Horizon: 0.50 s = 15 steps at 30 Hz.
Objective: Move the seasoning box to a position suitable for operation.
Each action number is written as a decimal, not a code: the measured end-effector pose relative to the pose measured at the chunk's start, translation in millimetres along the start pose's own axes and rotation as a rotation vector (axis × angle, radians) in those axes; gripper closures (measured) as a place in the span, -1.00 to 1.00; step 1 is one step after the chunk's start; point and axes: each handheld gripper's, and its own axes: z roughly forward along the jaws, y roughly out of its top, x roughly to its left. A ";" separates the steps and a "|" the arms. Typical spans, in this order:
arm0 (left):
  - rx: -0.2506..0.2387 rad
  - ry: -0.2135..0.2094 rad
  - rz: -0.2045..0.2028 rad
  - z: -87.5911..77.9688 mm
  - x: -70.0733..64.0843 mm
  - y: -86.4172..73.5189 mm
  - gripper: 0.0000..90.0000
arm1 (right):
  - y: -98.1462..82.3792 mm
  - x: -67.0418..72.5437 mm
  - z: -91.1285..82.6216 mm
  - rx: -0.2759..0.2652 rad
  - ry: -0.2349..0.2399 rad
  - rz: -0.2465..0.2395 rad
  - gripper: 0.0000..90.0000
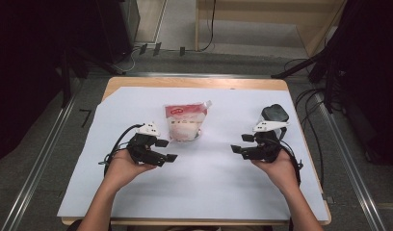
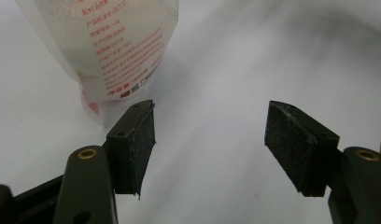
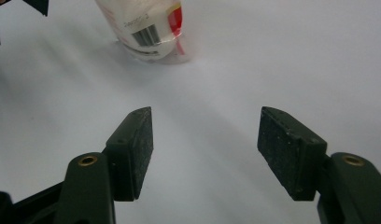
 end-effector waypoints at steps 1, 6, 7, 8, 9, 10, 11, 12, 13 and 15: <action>0.002 0.001 0.001 0.1 -0.3 -0.2 -0.24 | 0.5 -1.7 -2.6 -0.003 -0.005 0.002 -0.19; 0.000 0.006 0.002 -1.0 -0.8 0.0 -0.23 | 2.5 -9.4 -13.4 -0.036 -0.031 0.000 -0.20; -0.007 -0.001 -0.004 -1.0 -1.0 0.0 -0.23 | 3.4 -13.2 -18.7 -0.043 -0.043 0.013 -0.20; -0.007 -0.001 -0.002 -1.1 -0.7 0.2 -0.24 | 3.8 -15.1 -20.7 -0.047 -0.048 0.018 -0.20; -0.007 -0.001 -0.002 -1.1 -0.7 0.2 -0.23 | 3.8 -15.1 -20.7 -0.047 -0.048 0.018 -0.20; -0.007 -0.005 -0.003 -1.4 -0.7 0.4 -0.23 | 4.4 -17.5 -22.5 -0.049 -0.054 0.019 -0.20; -0.014 -0.015 -0.010 -2.7 -1.4 1.2 -0.23 | 5.6 -22.5 -25.8 -0.045 -0.074 0.025 -0.20; -0.014 -0.015 -0.010 -2.7 -1.4 1.2 -0.23 | 5.6 -22.5 -25.8 -0.045 -0.074 0.025 -0.20; -0.020 -0.027 -0.009 -4.3 -2.2 2.3 -0.23 | 6.4 -28.2 -28.7 -0.046 -0.087 0.036 -0.20; -0.019 -0.026 -0.010 -5.2 -3.7 2.6 -0.24 | 6.6 -34.2 -31.2 -0.046 -0.100 0.046 -0.21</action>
